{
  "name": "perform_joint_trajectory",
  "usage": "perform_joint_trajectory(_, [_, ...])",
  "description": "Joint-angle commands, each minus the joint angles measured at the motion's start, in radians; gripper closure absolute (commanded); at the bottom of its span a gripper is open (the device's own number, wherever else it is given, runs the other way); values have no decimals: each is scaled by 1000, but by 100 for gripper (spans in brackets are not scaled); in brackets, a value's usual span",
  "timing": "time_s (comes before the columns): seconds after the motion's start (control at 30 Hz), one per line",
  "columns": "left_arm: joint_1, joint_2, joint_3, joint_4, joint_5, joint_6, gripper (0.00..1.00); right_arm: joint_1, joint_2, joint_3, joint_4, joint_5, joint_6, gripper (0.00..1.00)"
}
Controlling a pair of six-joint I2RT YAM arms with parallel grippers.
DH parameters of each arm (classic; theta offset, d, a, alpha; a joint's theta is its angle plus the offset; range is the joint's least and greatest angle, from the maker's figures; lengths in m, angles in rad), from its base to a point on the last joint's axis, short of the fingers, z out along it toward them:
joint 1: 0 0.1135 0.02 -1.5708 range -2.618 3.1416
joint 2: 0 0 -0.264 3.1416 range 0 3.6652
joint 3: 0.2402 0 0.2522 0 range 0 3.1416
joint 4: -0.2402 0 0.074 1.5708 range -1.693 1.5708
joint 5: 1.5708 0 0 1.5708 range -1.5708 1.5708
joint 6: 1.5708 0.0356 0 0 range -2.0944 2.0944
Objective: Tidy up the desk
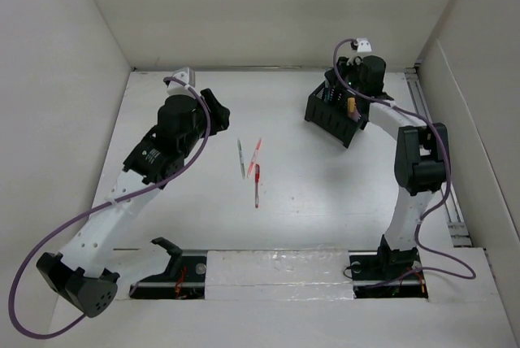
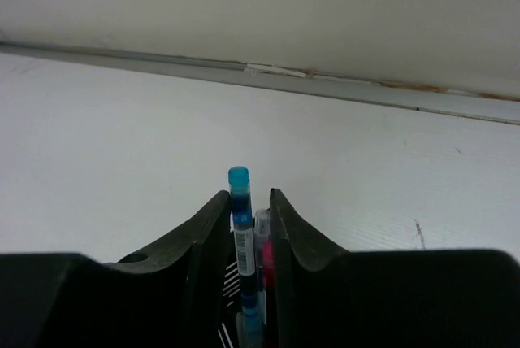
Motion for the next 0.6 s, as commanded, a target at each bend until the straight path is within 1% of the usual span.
perform_joint_trajectory(0.0, [1, 2, 45, 22, 2, 9, 54, 12, -134, -73, 121, 0, -31, 55])
perform_joint_trajectory(0.03, [1, 2, 45, 22, 3, 9, 54, 12, -135, -73, 121, 0, -31, 55])
perform_joint_trajectory(0.07, [1, 2, 45, 22, 3, 12, 54, 21, -166, -85, 111, 3, -44, 51])
perform_joint_trajectory(0.17, [1, -6, 42, 21, 4, 18, 54, 52, -237, -107, 62, 32, -88, 49])
perform_joint_trajectory(0.23, [1, -17, 38, 22, 6, 18, 54, 98, -271, -123, 26, 60, -105, 52])
perform_joint_trajectory(0.27, [1, -23, 30, 22, 6, 20, 54, 119, -288, -134, -7, 75, -123, 62])
perform_joint_trajectory(0.3, [1, -37, 19, 24, 6, 18, 54, 171, -327, -180, -44, 136, -143, 78])
perform_joint_trajectory(0.33, [1, -37, 19, 22, 6, 17, 54, 201, -328, -180, -44, 137, -143, 78])
perform_joint_trajectory(0.37, [1, -43, 10, 22, 6, 17, 54, 233, -337, -200, -78, 162, -148, 94])
perform_joint_trajectory(0.4, [1, -52, 7, 24, 6, 17, 54, 264, -342, -228, -96, 198, -150, 100])
perform_joint_trajectory(0.43, [1, -57, 4, 19, 4, 17, 54, 328, -336, -235, -118, 207, -150, 100])
perform_joint_trajectory(0.5, [1, -67, -4, 16, 3, 18, 54, 386, -307, -239, -181, 213, -145, 100])
perform_joint_trajectory(0.53, [1, -71, -5, 15, -1, 20, 54, 417, -267, -226, -205, 224, -142, 100])
perform_joint_trajectory(0.57, [1, -75, -10, 13, -1, 22, 54, 469, -247, -217, -248, 242, -124, 96])
